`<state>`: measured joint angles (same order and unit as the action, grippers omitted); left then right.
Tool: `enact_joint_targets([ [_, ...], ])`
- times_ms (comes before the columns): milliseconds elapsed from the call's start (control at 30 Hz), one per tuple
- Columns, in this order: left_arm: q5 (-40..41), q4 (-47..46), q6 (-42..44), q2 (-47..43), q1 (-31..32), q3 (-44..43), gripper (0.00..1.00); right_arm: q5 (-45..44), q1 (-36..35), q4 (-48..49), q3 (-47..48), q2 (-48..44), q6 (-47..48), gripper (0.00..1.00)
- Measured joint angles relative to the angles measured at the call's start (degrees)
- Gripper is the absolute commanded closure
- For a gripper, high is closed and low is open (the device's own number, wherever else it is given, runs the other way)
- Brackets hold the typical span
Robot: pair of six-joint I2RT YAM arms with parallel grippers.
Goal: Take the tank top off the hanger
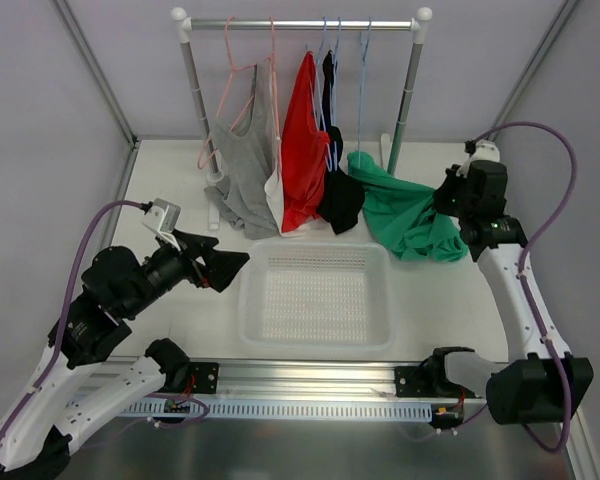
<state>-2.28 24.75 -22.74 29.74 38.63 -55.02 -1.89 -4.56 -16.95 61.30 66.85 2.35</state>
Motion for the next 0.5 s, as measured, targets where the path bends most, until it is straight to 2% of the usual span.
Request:
enact_joint_targets([
  [133, 1.55, 3.58, 1.73, -0.9, 0.0, -0.11, 0.01, -0.26, 1.81, -5.68, 8.33, -3.63, -0.17, 1.0],
  [500, 6.27, 15.13, 6.71, -2.97, 0.0, -1.46, 0.01, 3.45, 2.45, -18.47, 50.69, 1.33, 1.6, 1.0],
])
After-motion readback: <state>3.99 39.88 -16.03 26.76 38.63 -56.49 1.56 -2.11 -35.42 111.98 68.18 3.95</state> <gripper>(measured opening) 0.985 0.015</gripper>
